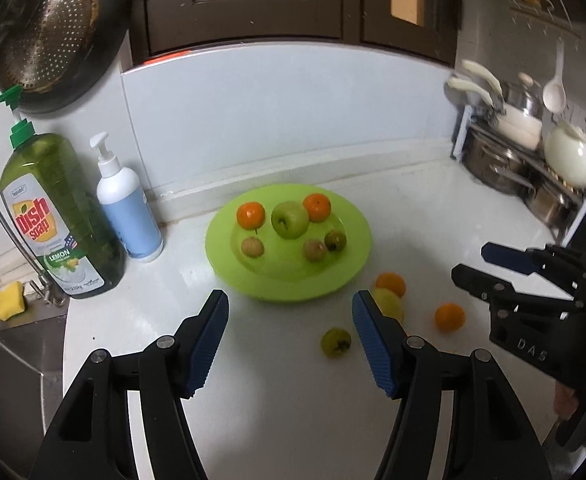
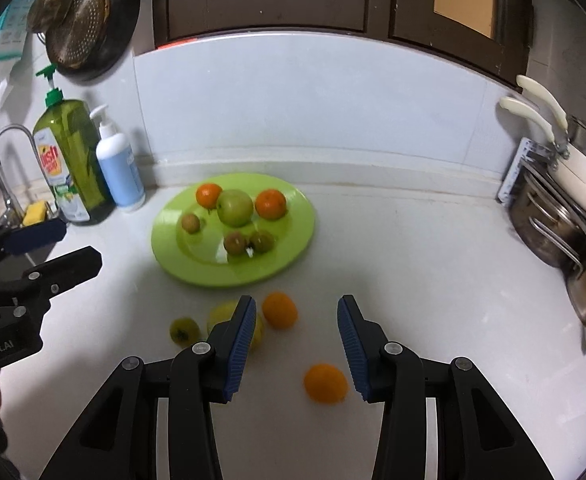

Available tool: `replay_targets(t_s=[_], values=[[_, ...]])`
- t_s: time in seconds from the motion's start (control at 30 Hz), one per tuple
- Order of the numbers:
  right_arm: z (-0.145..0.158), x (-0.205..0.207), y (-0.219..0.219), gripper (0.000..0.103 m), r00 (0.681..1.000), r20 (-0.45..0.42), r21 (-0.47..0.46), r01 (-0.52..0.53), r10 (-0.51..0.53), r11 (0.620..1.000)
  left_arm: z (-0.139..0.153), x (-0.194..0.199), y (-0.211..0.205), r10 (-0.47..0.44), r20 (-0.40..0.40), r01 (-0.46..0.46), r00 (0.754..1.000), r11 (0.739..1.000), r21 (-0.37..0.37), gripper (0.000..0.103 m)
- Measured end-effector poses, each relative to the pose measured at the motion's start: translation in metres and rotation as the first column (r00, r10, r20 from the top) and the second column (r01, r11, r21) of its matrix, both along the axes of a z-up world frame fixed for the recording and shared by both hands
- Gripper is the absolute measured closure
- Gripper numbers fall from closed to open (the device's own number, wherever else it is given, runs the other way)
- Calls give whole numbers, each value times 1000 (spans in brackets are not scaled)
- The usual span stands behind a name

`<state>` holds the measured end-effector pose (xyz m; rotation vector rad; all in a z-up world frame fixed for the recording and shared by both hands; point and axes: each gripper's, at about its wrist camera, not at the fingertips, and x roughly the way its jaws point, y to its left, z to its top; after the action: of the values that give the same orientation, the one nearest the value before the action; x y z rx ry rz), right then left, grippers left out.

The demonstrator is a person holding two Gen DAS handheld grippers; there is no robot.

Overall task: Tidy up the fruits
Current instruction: 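Withdraw both open tools back toward the loose fruits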

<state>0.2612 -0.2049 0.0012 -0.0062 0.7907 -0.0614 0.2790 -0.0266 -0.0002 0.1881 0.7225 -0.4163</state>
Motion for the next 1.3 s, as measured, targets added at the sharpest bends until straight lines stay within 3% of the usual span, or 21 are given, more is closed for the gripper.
replay_targets(t_s=[0.17, 0.67, 1.3], values=[[-9, -12, -3, 60, 1000, -27, 7, 16, -15, 1000, -12, -10, -2, -24, -35, 24, 999, 1000, 1, 40], [-40, -29, -12, 60, 995, -90, 23, 54, -51, 998, -50, -25, -14, -70, -19, 72, 997, 993, 90, 40], [-70, -10, -29, 60, 983, -172, 101, 87, -69, 991, -90, 8, -42, -94, -96, 104, 991, 989, 103, 41]])
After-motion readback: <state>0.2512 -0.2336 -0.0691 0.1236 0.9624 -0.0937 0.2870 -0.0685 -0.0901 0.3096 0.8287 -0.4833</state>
